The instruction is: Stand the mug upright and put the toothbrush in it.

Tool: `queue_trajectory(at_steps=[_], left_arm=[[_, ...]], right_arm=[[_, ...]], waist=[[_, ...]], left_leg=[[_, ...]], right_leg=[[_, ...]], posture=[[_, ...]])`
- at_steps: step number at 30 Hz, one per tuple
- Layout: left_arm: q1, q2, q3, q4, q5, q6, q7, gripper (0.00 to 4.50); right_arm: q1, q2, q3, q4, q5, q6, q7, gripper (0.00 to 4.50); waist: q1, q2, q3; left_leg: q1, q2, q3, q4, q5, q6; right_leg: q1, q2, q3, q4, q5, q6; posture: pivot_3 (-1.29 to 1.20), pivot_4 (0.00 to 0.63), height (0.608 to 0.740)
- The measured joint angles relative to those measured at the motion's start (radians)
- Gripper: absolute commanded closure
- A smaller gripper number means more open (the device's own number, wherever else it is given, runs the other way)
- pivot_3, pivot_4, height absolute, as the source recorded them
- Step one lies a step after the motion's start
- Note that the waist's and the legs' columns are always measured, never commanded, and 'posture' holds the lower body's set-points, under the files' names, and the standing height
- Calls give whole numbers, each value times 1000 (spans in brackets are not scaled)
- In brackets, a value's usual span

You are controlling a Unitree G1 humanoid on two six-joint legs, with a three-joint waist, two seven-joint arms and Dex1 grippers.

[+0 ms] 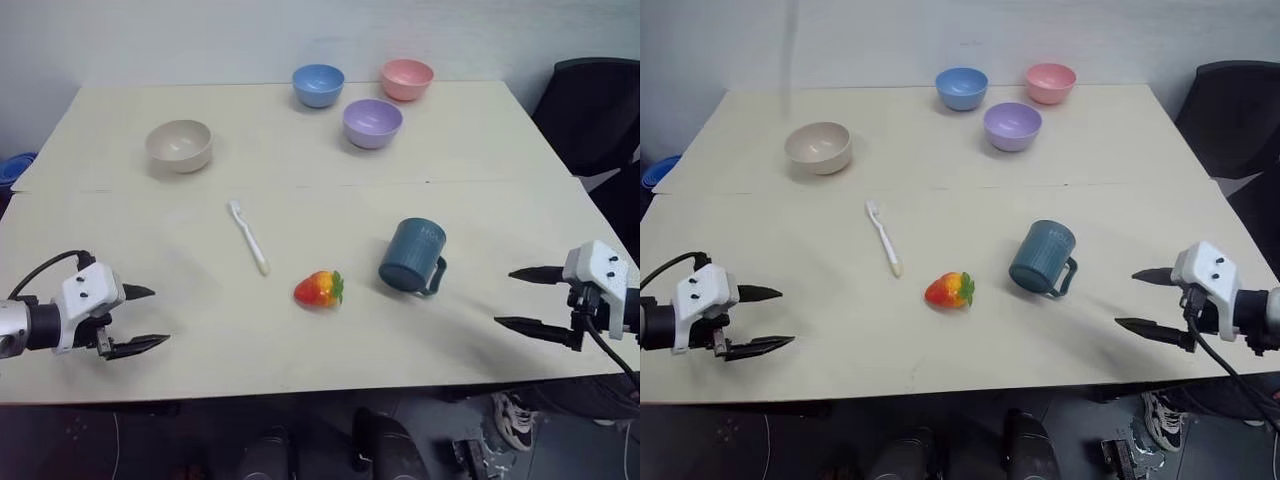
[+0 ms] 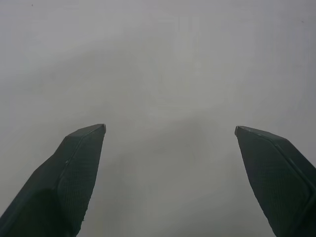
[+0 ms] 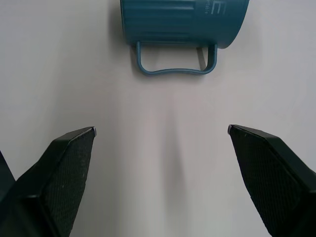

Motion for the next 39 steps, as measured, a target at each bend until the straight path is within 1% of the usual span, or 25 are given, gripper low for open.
queue_trajectory(at_steps=[4, 6, 10, 16, 20, 24, 26, 29, 30, 31, 32, 33, 35, 39], left_arm=[[-9, 0, -2, 12, 23, -31, 8, 36], [-44, 0, -16, 45, 51, -55, 34, 36], [-78, 0, -34, 53, 65, -76, 45, 36], [-147, -29, -52, 86, 77, -87, 106, 36], [-151, -31, -65, 86, 69, -83, 92, 36], [-153, -38, -69, 83, 66, -95, 89, 36], [-155, -47, -70, 80, 51, -91, 84, 36], [-173, -57, -71, 48, -17, -32, 54, 36], [-219, -69, -84, 2, -72, 26, 38, 36], [-227, -70, -87, -5, -79, 32, 36, 36], [-263, -74, -106, -28, -99, 53, 33, 36], [-338, -92, -155, -49, -111, 92, 32, 36], [-444, -121, -235, -108, -137, 141, 19, 36], [-610, -204, -437, -129, -109, 188, -22, 36]], right_arm=[[2, 3, 0, -10, 9, 17, -12, 0], [7, 5, -1, -18, 8, 19, -25, 0], [14, 11, -1, -33, 9, 21, -38, 0], [30, 17, -4, -41, 13, 40, -47, 0], [35, 19, -7, -55, 63, 101, -42, 0], [32, 19, -8, -57, 61, 94, -45, 0], [30, 19, -8, -57, 62, 91, -44, 0], [32, 18, -26, -69, 71, 105, -42, 0], [25, 18, -45, -106, 100, 134, -40, 0], [23, 17, -45, -115, 105, 138, -40, 0], [18, 17, -51, -149, 129, 157, -40, 0], [11, 17, -61, -192, 165, 196, -44, 0], [-12, 15, -73, -295, 230, 246, -55, 0], [-24, 15, -92, -466, 346, 342, -117, 0]], waist=[[1, 0, 0], [3, 0, 0], [3, 0, 0], [4, 0, 0], [3, 0, 0], [2, 0, 0], [3, 0, 0], [3, 0, 0], [9, 0, 0], [9, 0, 0], [9, 0, 0], [13, 0, 0], [12, 0, 0], [10, 0, 0]], left_leg=[[0, 0, 0, 0, 0, 0], [0, 0, 0, 0, 0, 0], [0, 0, 0, 0, 0, 0], [0, 0, 1, 0, 0, 0], [0, 0, 1, 0, 0, 0], [1, 0, 1, 0, 0, 0], [0, 0, 1, 0, 0, 0], [0, 0, 1, 1, 0, 0], [0, 0, 0, 2, 0, 0], [0, 0, 0, 2, 0, 0], [0, 0, 0, 3, 0, 0], [0, -2, -1, 3, 1, 1], [0, -2, -1, 4, 1, 1], [-1, -6, 0, 4, 1, 1]], right_leg=[[0, 0, 0, 0, 0, 0], [0, 0, 0, 0, 0, 0], [0, 0, 0, 0, 0, 0], [0, 0, 0, 1, 0, 0], [0, 1, 0, 1, 0, 0], [0, 1, 0, 1, 0, 0], [0, 1, 0, 1, 0, 0], [0, 0, 0, 1, 0, 0], [0, 0, 0, 2, 0, 1], [0, 0, 0, 2, 0, 1], [1, 0, 0, 2, 0, 1], [1, 0, 0, 3, 1, 1], [1, 0, 0, 3, 1, 2], [1, 1, 0, 2, 1, 2]], posture=[[0, 150, 740], [0, 150, 740], [0, 150, 740], [0, 150, 740], [0, 150, 740], [0, 150, 740], [0, 150, 740], [0, 150, 740], [0, 150, 740], [0, 150, 740], [0, 150, 740], [0, 150, 740], [0, 150, 740], [0, 150, 740]])
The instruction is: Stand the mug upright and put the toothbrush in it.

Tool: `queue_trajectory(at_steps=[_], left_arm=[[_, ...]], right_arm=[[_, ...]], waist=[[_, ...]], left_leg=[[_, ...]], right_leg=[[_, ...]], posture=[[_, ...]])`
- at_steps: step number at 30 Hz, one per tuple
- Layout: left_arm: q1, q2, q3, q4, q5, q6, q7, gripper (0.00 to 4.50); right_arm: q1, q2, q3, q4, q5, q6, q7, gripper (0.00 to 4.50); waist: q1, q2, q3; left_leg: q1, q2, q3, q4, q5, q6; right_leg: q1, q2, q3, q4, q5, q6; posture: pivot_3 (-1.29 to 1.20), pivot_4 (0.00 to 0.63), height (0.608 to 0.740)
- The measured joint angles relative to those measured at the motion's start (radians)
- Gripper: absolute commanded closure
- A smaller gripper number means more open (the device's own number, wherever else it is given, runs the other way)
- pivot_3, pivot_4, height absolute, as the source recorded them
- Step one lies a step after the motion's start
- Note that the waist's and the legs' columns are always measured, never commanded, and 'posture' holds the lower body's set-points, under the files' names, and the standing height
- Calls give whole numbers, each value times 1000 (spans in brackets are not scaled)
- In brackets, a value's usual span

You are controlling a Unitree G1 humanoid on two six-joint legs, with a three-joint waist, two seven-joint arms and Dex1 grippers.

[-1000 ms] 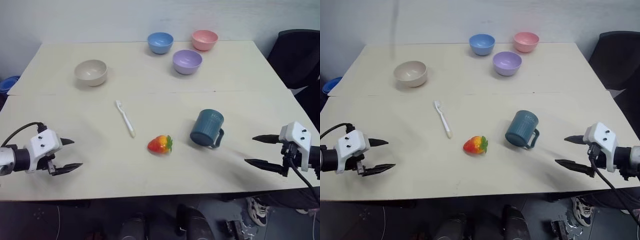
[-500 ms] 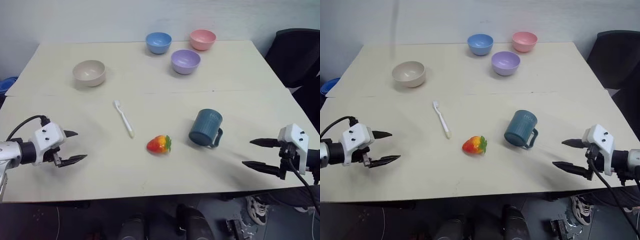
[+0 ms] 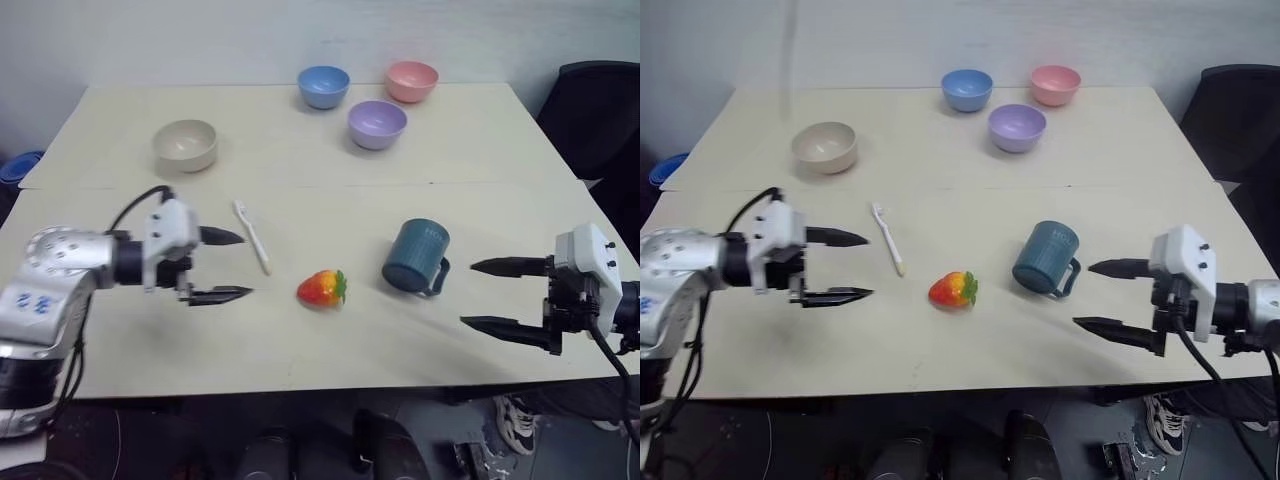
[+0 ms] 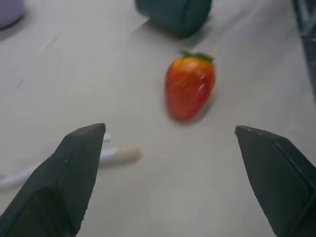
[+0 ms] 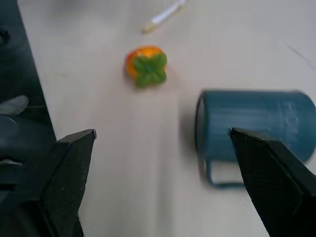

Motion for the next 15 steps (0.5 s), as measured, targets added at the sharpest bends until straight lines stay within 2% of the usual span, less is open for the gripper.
queue_trajectory(at_steps=[3, 7, 15], left_arm=[[-43, -49, -115, 17, 49, -2, -19, 36], [-124, -137, -242, 142, 195, -64, 10, 36], [-205, -278, -291, 379, 326, -169, 68, 36]], right_arm=[[18, 0, -7, -87, 41, 28, -33, 0], [43, 13, -22, -138, 67, 47, -101, 0], [126, 44, -92, -199, 89, 49, -169, 0]], waist=[[-3, -1, 0], [0, -1, 0], [4, -1, 1]], left_leg=[[0, 0, 0, 0, 0, 0], [-1, 1, 0, 5, 0, 0], [-5, 1, -3, 11, -2, 4]], right_leg=[[0, 1, 0, -1, 0, 0], [1, 1, 0, 0, 0, 0], [1, 0, 0, 0, 1, 2]], posture=[[0, 150, 740], [0, 150, 740], [0, 150, 740]])
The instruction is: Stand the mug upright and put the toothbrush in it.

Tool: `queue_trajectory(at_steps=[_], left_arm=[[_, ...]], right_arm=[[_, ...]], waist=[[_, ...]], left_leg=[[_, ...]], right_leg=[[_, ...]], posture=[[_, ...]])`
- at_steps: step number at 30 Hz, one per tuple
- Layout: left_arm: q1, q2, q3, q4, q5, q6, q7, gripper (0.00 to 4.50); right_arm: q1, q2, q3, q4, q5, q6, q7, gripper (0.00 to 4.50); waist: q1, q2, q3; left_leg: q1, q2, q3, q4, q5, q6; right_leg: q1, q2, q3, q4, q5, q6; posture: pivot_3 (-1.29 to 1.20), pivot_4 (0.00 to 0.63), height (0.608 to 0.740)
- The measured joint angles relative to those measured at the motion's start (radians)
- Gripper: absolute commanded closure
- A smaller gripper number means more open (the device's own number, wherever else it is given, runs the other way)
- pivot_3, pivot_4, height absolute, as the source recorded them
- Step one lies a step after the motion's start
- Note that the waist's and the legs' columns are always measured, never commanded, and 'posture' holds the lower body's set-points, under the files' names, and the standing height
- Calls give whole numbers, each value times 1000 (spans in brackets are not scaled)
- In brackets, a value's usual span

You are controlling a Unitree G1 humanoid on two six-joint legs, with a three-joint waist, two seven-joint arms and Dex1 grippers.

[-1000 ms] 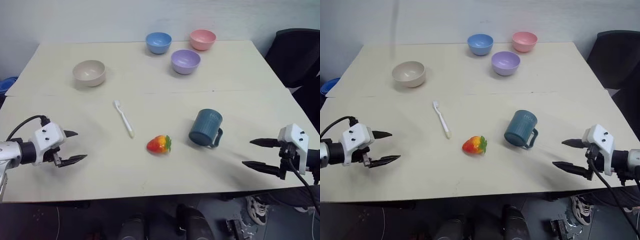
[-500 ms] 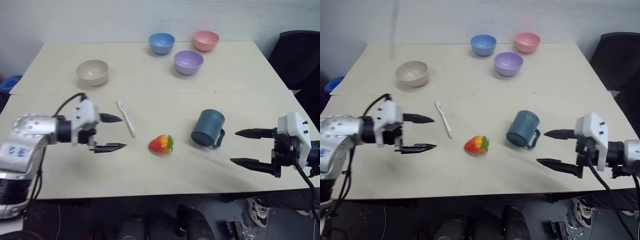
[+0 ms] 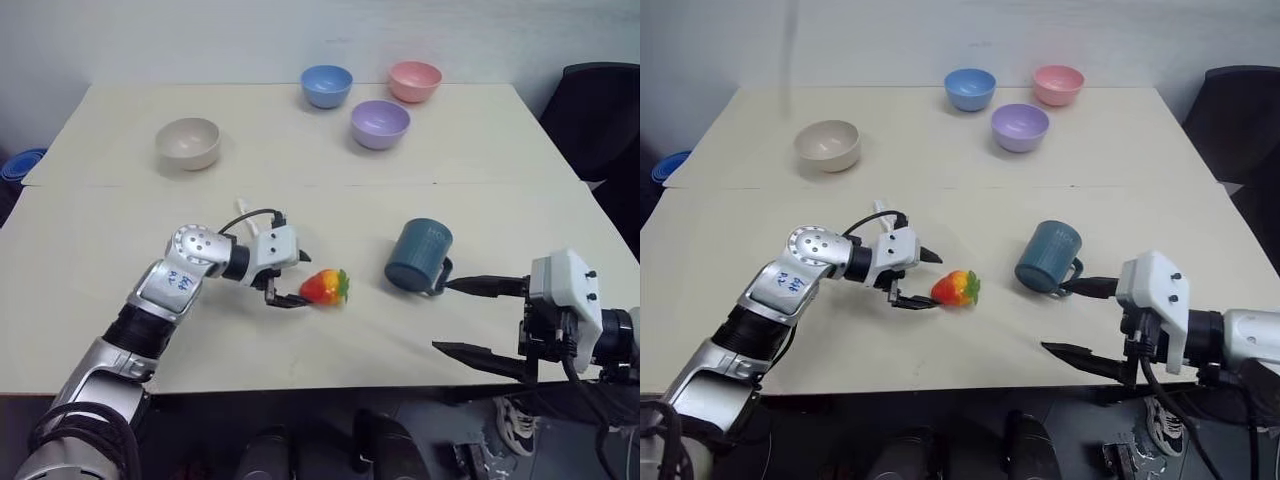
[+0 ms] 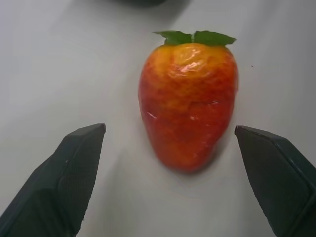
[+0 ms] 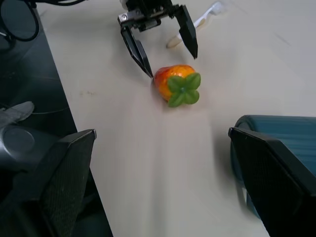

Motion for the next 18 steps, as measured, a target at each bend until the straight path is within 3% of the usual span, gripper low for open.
queue_trajectory(at_steps=[10, 14, 16, 18], left_arm=[[-14, -101, -1, 58, -17, -2, -37, 36], [-18, -106, -2, 68, -11, -6, -48, 849], [-27, -106, -1, 69, -6, -4, -49, 1502], [-32, -106, -1, 72, -1, -5, -49, 1722]], right_arm=[[22, 0, -22, -21, 45, -2, -40, 0], [21, 0, -22, -21, 45, -3, -51, 0], [19, 0, -21, -21, 45, -4, -56, 0], [19, 0, -21, -21, 46, -4, -56, 0]], waist=[[-2, 0, 0], [-2, 0, 0], [0, 0, 0], [0, 0, 0]], left_leg=[[0, 0, 0, 1, -1, 1], [0, 1, 0, 1, -1, 1], [0, 1, 0, 2, -1, 1], [0, 1, 0, 2, -1, 2]], right_leg=[[0, 0, 0, 0, 0, 1], [0, -1, 0, 0, 0, 1], [0, -1, 0, 0, 0, 1], [0, -1, 0, 0, 0, 1]], posture=[[0, 150, 740], [0, 150, 740], [0, 150, 740], [0, 150, 740]])
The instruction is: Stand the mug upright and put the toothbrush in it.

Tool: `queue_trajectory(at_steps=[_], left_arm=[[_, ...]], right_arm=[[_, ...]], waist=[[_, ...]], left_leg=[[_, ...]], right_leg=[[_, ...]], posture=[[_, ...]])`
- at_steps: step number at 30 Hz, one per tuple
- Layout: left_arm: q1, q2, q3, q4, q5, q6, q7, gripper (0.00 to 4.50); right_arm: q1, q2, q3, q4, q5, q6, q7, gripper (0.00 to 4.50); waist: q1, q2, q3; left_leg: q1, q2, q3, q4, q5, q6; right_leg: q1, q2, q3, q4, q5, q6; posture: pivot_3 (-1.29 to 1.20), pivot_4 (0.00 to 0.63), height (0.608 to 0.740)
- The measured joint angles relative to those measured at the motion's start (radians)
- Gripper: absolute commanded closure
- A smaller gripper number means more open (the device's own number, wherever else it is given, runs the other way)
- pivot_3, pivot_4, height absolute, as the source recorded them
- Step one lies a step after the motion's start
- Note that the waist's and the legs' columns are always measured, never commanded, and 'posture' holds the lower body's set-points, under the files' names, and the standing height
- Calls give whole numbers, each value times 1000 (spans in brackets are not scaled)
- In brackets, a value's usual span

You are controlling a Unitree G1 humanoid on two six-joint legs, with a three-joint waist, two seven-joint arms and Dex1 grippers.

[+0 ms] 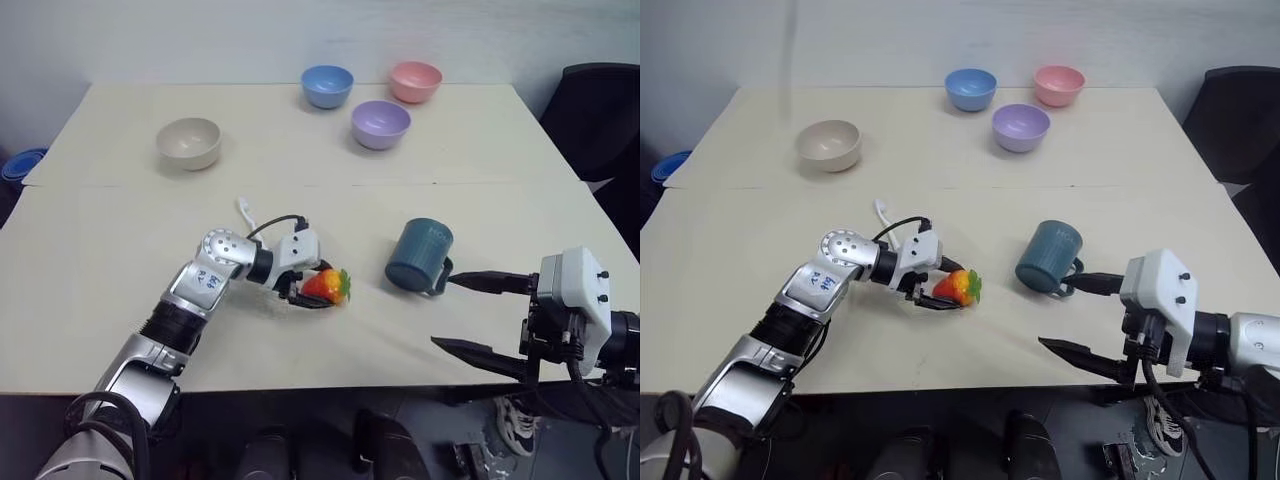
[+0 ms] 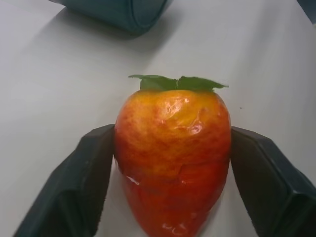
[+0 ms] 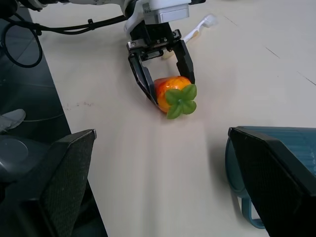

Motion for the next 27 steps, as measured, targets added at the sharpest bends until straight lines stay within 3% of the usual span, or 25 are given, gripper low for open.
queue_trajectory(at_steps=[7, 9, 12, 16, 19, 22, 27], left_arm=[[8, 32, 54, -58, -17, 85, 24, 1760], [15, 65, 127, -116, -56, 153, 42, 1760], [64, 178, 334, -247, -158, 321, 94, 1760], [174, 290, 550, -331, -219, 492, 183, 1760], [385, 395, 697, -355, -180, 527, 254, 1760], [551, 412, 814, -349, -145, 500, 298, 1760], [642, 413, 896, -322, -124, 494, 365, 1760]], right_arm=[[-35, 0, 50, 4, 3, -8, -4, 0], [-50, 1, 77, 9, 1, -18, -2, 0], [-112, 2, 155, 43, -16, -39, 8, 0], [-186, 3, 252, 92, -58, -69, 36, 0], [-292, 23, 319, 146, -81, -89, 48, 0], [-375, 40, 364, 207, -76, -86, 69, 0], [-453, 42, 406, 246, -68, -86, 120, 0]], waist=[[-4, 0, 0], [-6, 0, 0], [-19, 0, 0], [-21, 0, 0], [-30, -1, 0], [-30, -1, 1], [-1, -3, 1]], left_leg=[[0, 2, 0, 0, 0, 0], [0, 3, 0, 0, 0, 0], [1, 4, 0, -1, 0, 0], [1, 4, 0, -2, 0, 0], [2, 4, 0, -2, -1, -2], [1, 4, 0, -2, -1, -2], [1, 3, -2, -1, -2, -2]], right_leg=[[0, 0, 0, 0, 0, 0], [0, 0, 0, 0, 0, 0], [0, 1, 0, 0, 0, 0], [0, 0, 0, 0, 0, 0], [0, 0, 0, -1, 0, 0], [0, 0, 0, -1, -1, -1], [0, -2, -2, -1, -1, -1]], posture=[[0, 150, 740], [0, 150, 740], [0, 150, 740], [0, 150, 740], [0, 150, 740], [0, 150, 740], [0, 150, 740]])
